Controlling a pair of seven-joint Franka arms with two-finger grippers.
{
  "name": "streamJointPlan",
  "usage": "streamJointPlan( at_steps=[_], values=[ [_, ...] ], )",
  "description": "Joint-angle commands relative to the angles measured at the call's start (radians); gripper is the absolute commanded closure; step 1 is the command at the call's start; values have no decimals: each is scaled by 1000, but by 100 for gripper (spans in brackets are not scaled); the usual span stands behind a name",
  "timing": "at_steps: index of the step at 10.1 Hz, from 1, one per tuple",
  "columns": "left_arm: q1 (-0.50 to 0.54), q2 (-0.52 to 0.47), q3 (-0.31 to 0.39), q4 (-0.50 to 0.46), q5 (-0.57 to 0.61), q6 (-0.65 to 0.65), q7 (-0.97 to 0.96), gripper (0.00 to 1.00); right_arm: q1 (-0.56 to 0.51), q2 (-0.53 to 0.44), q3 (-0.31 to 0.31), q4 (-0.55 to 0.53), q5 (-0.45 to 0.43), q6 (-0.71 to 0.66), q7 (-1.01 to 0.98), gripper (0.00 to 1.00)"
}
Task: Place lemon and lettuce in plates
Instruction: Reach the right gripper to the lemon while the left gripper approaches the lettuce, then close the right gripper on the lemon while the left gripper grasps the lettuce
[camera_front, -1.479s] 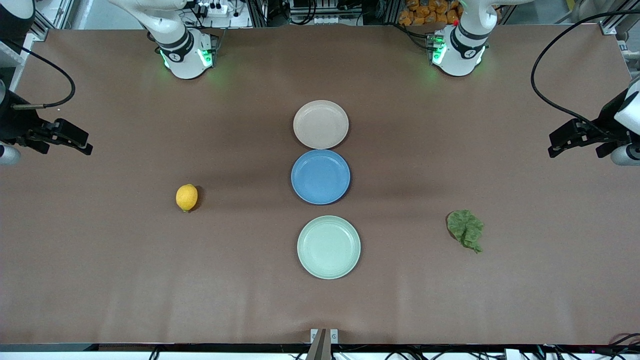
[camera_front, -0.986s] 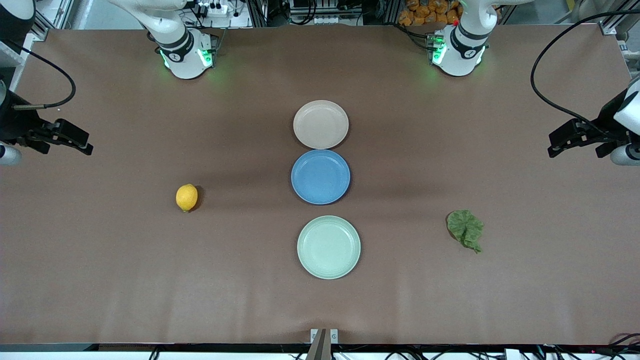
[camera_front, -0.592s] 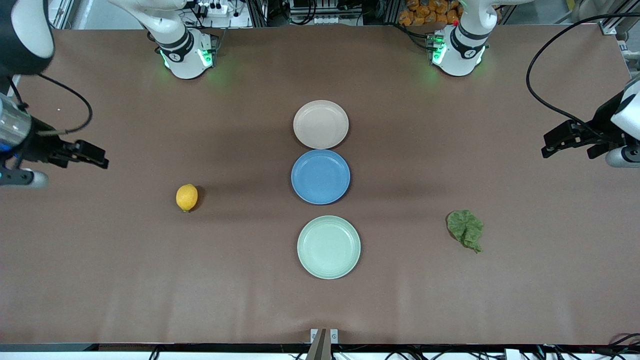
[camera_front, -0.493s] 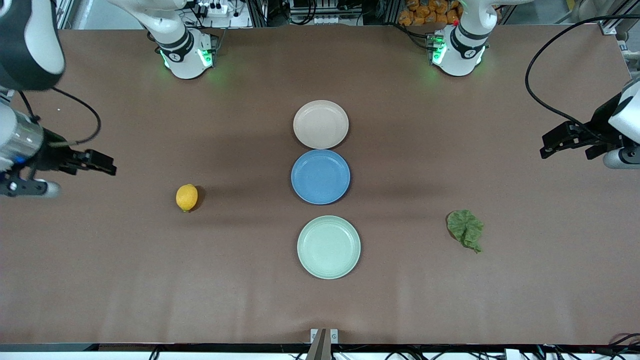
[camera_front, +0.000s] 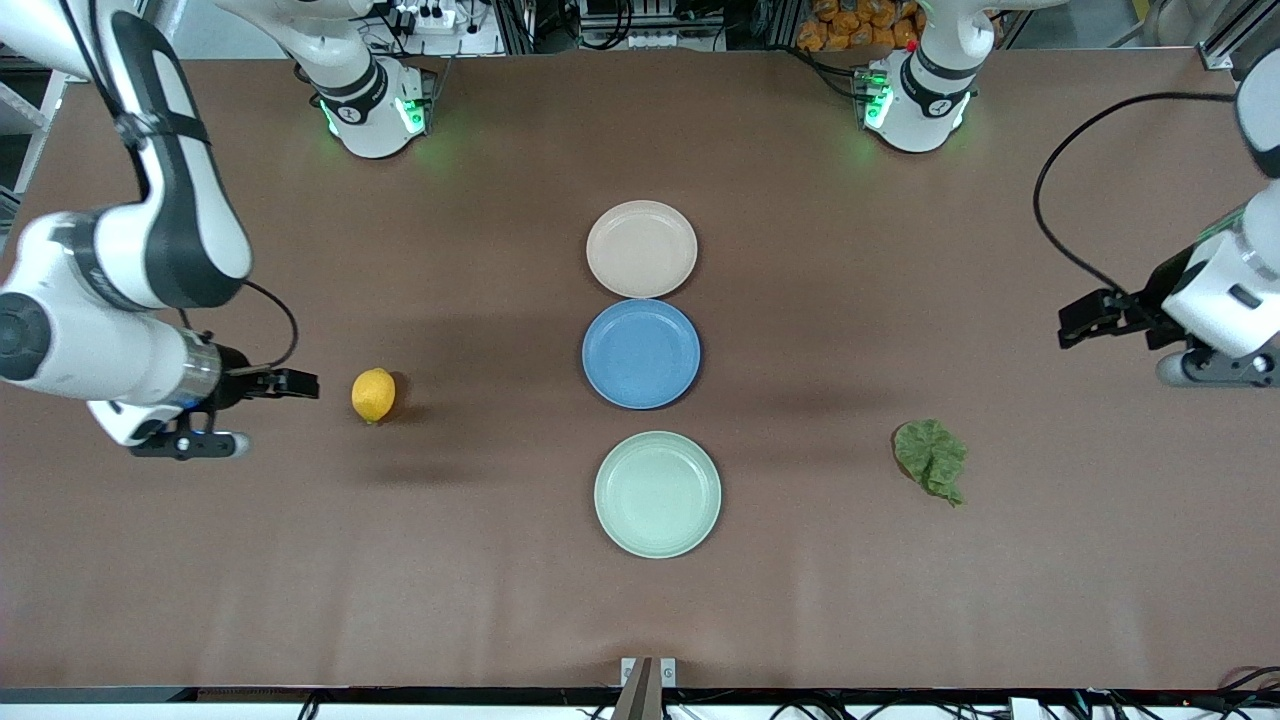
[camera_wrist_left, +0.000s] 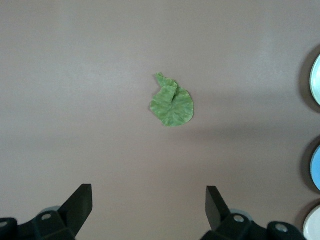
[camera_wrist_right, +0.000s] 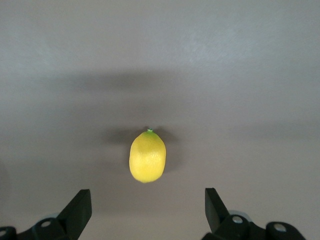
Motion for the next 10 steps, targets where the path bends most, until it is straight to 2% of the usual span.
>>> streamJointPlan(
  at_steps=[1,6,8,10],
  values=[
    [-13,68,3,8,27,56,14,0,10,38,0,-51,9,44,-3,0],
    [-10,184,-1,-3,10,157,3,0,25,173,0,-65,9,135,-3,0],
    [-3,254,-1,-6,8,258,2,0,21,181,0,-91,9,175,-3,0],
    [-9,303,1,0,12,288,-1,0,10,195,0,-93,9,169,-3,0]
  ],
)
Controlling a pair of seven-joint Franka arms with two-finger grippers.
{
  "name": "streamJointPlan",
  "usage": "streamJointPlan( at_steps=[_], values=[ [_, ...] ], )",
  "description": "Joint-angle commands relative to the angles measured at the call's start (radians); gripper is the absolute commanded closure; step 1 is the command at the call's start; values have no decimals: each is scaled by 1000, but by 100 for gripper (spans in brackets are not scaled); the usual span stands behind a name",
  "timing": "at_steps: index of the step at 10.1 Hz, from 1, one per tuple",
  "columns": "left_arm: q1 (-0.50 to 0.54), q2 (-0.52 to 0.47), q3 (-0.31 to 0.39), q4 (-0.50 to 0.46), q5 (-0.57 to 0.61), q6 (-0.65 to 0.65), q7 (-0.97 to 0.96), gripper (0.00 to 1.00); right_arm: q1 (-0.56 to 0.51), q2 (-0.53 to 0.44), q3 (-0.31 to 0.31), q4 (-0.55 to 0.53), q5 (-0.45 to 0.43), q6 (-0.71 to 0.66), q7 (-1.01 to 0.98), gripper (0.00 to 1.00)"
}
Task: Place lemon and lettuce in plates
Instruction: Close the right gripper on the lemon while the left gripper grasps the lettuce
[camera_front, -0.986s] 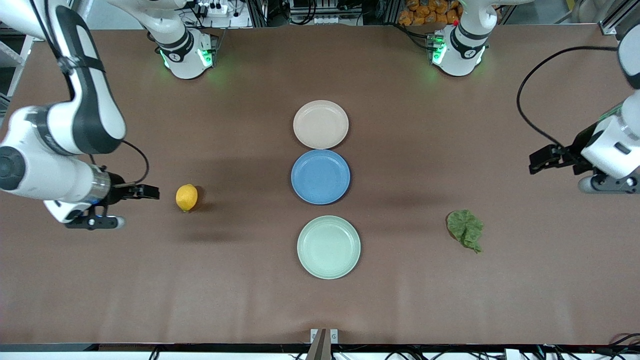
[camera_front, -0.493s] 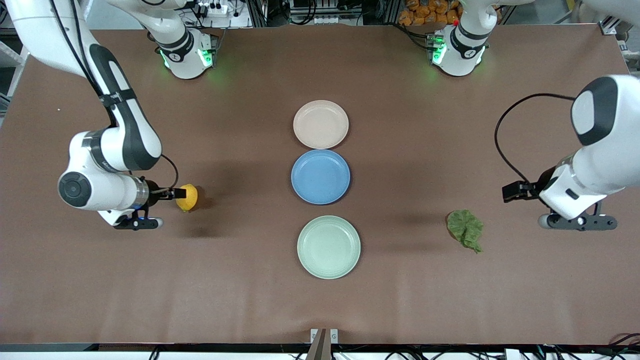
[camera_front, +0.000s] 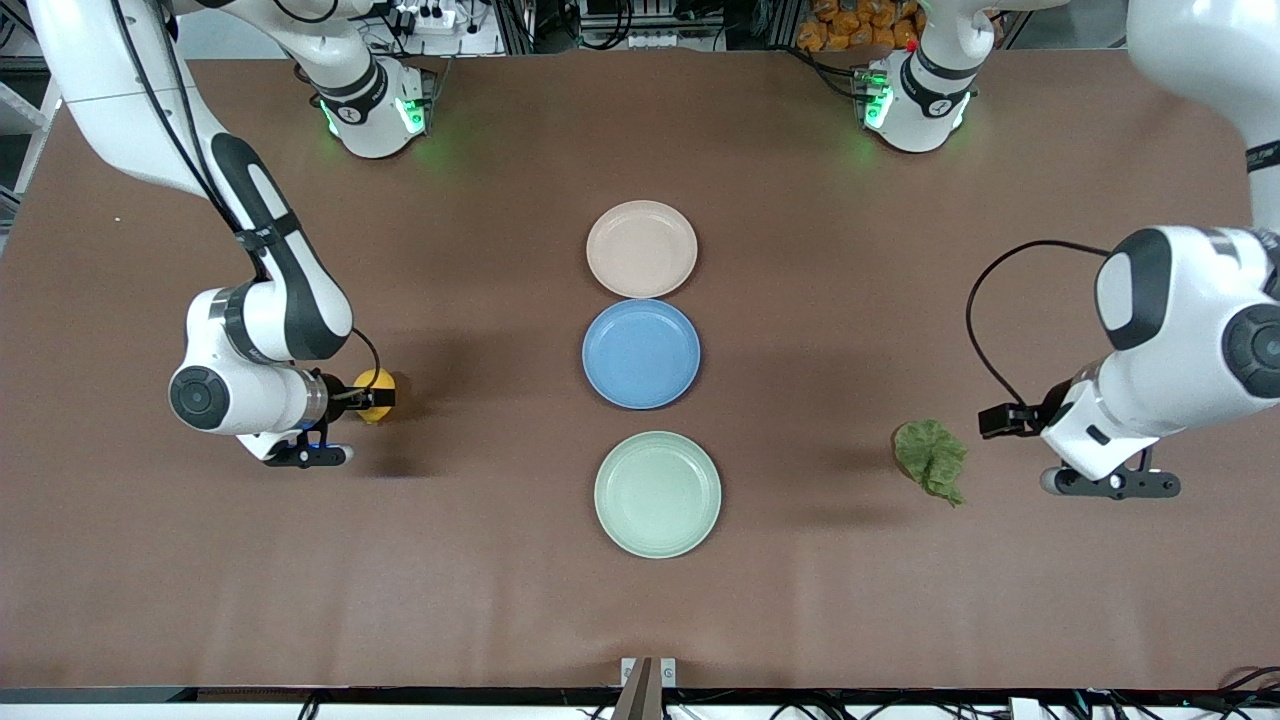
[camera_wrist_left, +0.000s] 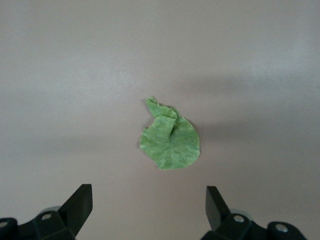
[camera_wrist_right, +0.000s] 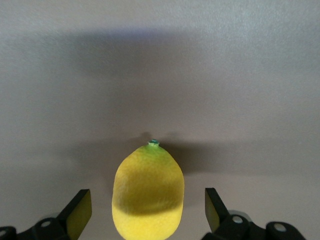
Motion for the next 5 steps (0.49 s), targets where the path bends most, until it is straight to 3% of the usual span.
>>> streamJointPlan(
  at_steps=[1,5],
  values=[
    [-10,52,1,11,17,63,-15,0,-18,2,7,-12,11,1,-2,0],
    [-30,120,6,20,25,139,-47,0,-18,16,7,-14,14,4,3,0]
  ],
)
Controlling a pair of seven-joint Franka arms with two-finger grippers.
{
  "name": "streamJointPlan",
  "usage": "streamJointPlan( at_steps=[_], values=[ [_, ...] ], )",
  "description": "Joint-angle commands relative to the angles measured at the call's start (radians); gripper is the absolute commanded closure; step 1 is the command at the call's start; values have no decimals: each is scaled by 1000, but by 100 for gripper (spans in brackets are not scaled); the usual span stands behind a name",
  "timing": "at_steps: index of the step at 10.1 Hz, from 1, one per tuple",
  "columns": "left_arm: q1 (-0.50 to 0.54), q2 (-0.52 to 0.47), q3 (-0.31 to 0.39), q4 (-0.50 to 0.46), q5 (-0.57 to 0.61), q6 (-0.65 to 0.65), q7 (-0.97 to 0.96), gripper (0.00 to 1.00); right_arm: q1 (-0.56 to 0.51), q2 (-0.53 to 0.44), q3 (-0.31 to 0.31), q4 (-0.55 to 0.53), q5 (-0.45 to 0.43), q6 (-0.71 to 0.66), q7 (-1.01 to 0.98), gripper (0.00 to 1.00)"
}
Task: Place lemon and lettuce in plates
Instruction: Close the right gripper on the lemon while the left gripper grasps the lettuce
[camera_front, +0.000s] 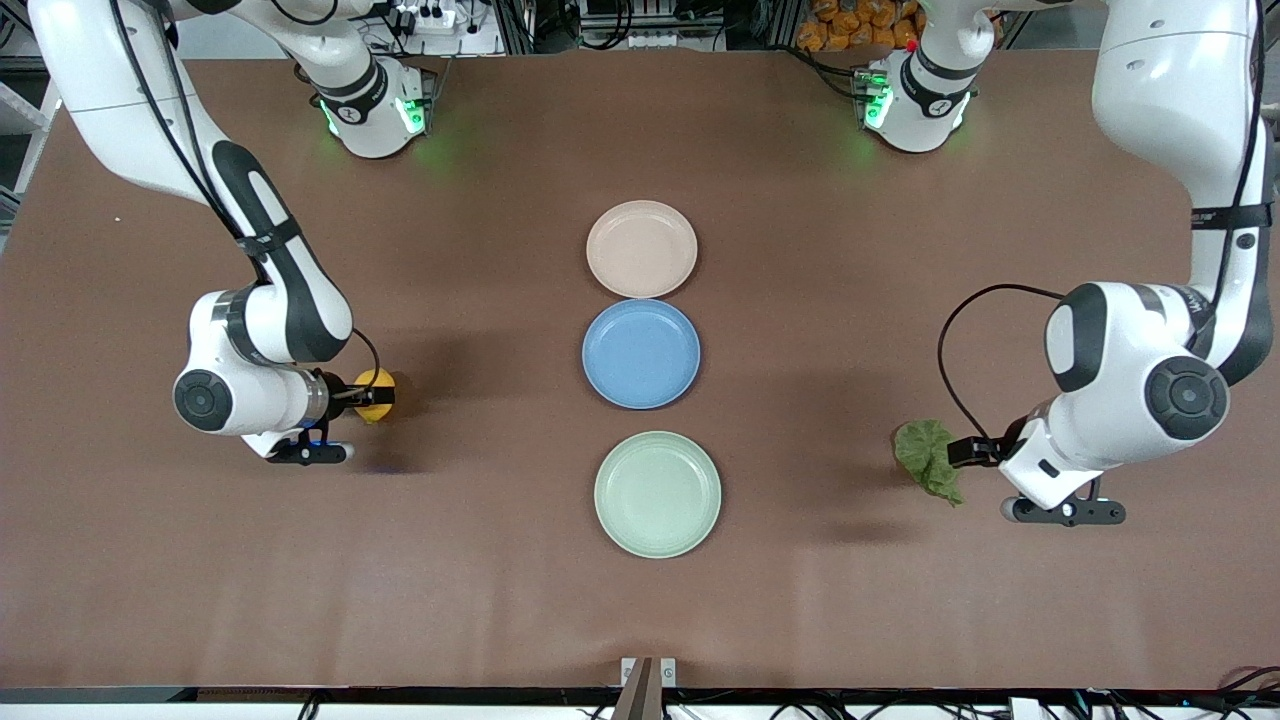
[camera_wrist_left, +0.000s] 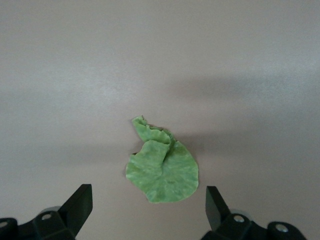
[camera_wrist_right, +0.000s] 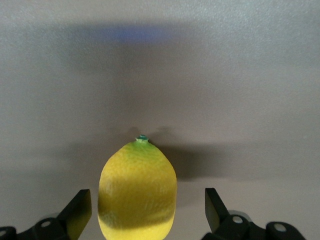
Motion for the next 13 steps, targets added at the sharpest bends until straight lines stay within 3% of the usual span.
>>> streamJointPlan(
  at_steps=[1,3,5,7,8,9,10,12,13],
  values=[
    [-10,31,7,20,23,33,-23,0,-12,3,8,-3,24,6,3,2],
    [-12,77,7,20,23,103,-18,0,-13,4,7,-1,81,5,-2,36],
    [-42,127,7,20,23,156,-17,0,-16,4,7,-3,81,6,-2,47],
    [-42,140,9,21,23,171,-17,0,-15,0,8,-1,81,-1,-2,74],
    [-41,150,7,20,23,171,-18,0,-12,-8,8,0,81,-4,-5,80],
    [-50,163,9,18,25,171,-17,0,-8,-22,10,7,81,-29,-5,93],
    [-38,163,9,12,25,171,-18,0,-5,-31,11,22,81,-61,-4,100],
    [-23,155,9,-23,25,156,-20,0,1,-68,40,25,86,-104,2,100],
    [-18,151,9,-57,25,156,-21,0,-5,-86,63,30,130,-144,6,100]
  ],
)
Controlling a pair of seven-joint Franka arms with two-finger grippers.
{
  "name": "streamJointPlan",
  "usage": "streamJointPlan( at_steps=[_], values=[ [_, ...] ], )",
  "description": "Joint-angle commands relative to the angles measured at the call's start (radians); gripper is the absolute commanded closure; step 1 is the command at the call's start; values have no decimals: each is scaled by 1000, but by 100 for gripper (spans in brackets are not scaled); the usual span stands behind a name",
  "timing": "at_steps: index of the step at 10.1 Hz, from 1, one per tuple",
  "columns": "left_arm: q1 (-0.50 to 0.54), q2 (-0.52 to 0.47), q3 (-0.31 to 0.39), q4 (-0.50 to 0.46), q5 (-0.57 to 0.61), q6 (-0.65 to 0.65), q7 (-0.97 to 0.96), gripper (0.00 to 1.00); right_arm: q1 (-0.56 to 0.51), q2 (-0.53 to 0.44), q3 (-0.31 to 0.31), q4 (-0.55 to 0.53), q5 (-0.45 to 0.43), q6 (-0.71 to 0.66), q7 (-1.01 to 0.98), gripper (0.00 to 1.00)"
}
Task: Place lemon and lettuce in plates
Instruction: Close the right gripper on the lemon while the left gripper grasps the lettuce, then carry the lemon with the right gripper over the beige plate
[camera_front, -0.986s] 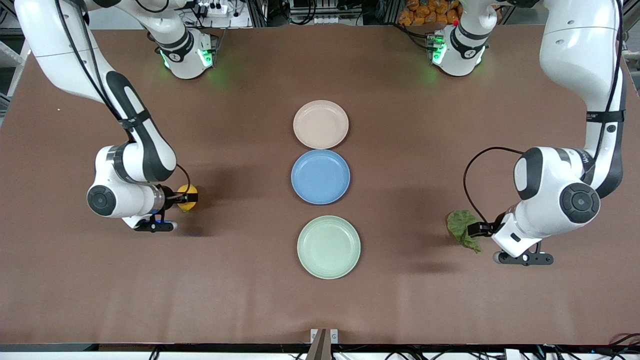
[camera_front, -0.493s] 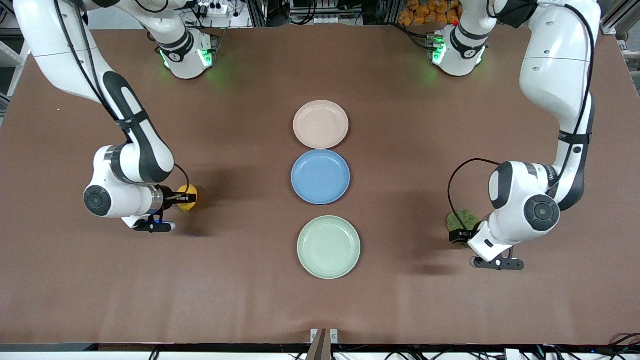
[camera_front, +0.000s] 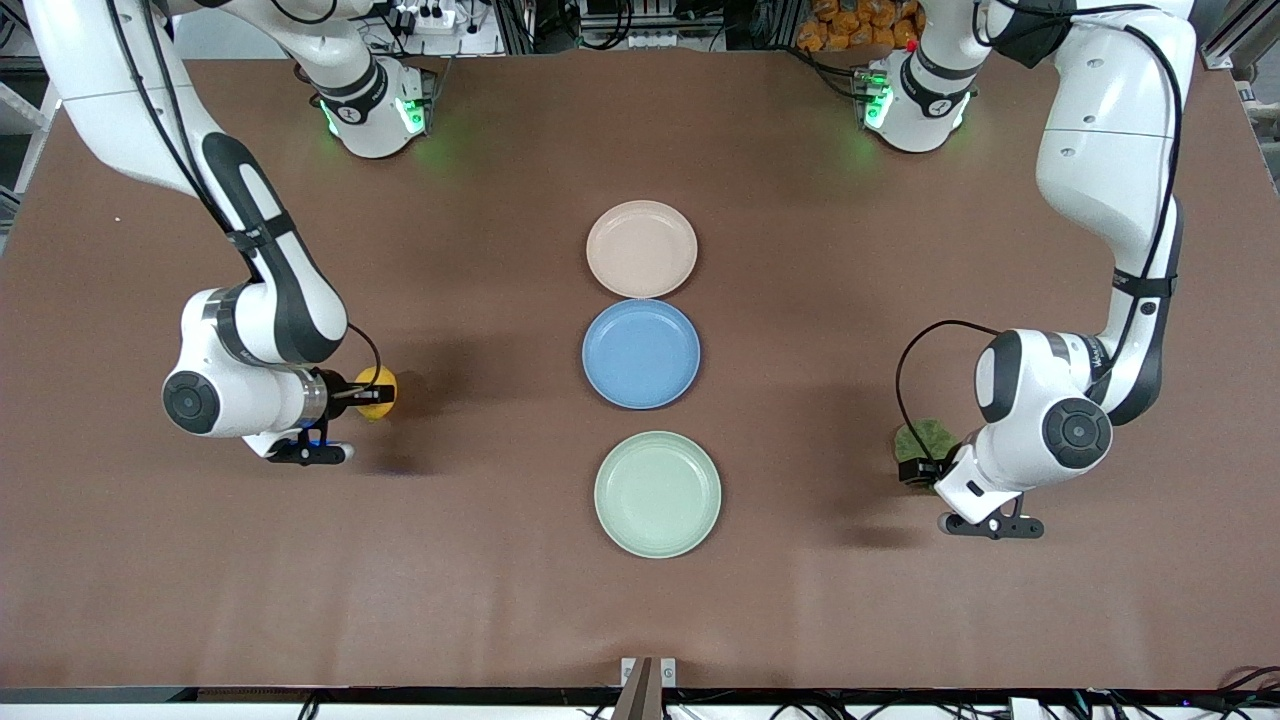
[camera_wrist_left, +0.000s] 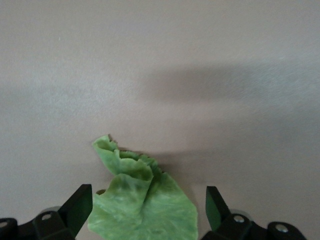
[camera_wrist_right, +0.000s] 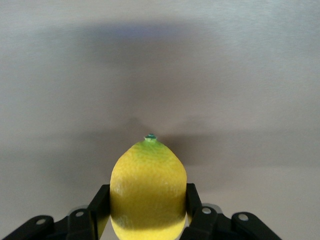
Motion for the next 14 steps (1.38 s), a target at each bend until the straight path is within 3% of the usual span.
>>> streamJointPlan(
  at_steps=[1,3,8,12,14],
  values=[
    [14,-5,0,-49,25,-2,-16,0,8,-74,34,-7,120,-93,10,100],
    [33,1,0,-51,25,-2,-7,0,49,-121,41,-8,182,-144,14,100],
    [34,39,-2,-48,26,39,-2,0,299,-125,90,22,184,-66,415,100],
    [11,50,1,-41,33,53,-15,100,512,-115,94,13,182,-3,661,100],
    [22,24,1,-28,32,53,-4,100,593,-108,94,-13,182,65,761,100]
  ],
)
